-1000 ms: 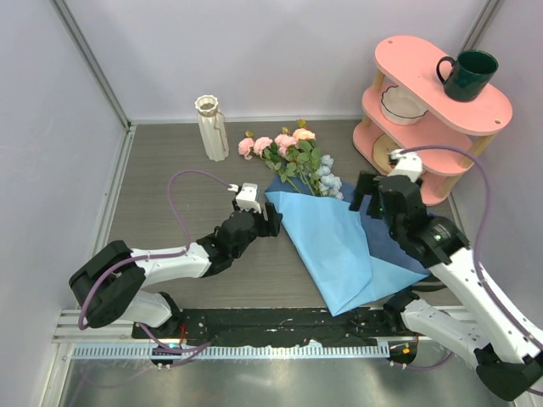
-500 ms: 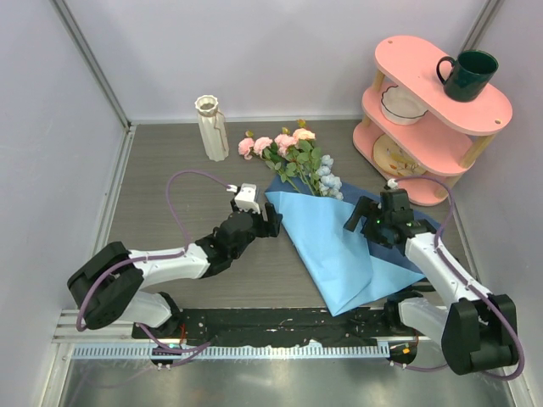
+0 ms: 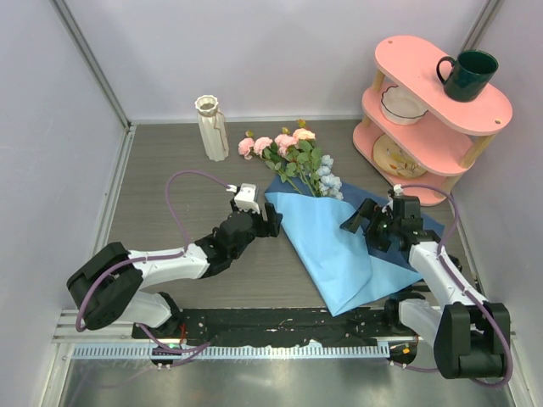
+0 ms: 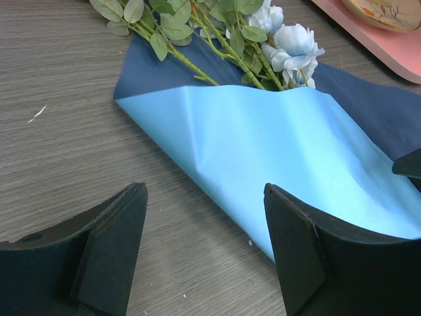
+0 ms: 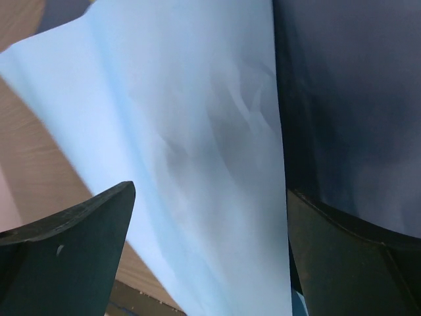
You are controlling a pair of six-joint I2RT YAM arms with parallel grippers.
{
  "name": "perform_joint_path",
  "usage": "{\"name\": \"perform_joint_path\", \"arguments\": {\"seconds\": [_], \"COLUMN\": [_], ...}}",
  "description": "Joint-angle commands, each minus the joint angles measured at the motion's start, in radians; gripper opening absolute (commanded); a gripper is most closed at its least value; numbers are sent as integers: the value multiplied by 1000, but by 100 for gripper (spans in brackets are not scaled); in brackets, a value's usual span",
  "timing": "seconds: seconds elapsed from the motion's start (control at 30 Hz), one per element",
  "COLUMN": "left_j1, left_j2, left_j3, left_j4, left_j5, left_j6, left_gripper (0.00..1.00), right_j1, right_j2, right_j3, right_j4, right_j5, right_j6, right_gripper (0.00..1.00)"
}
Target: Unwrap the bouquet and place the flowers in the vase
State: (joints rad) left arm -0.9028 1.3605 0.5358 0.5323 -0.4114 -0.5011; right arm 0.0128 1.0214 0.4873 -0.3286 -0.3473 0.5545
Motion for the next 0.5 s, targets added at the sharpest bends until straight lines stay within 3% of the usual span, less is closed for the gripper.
{"name": "perform_joint_path", "arguments": {"seconds": [0.0,0.17,0.27,0.37,0.47], "left_j1": [-2,-2,-2,-2,-2], "left_j2": [-32,-190,-374,-544,-682], "left_j3": [-2,0,18,35,75], "left_j4": [74,-26,-130,-228,-339], "left_j5": [-12,-13,-6,0,6], "left_j6": [-2,4,7,12,15], "left_gripper": [75,75,76,77,78], "right_j1": [-1,28,134,330,582], "right_j2": [-61,-176,-199,-204,-138], "right_j3": [-15,-9,16,16,2], "right_j4": [140,224,267,325,561], "right_j5": [-227,-344,-338,-230,-95], "right_j6": [24,110,180,280,393], "right_gripper": [98,98,98,98,98]}}
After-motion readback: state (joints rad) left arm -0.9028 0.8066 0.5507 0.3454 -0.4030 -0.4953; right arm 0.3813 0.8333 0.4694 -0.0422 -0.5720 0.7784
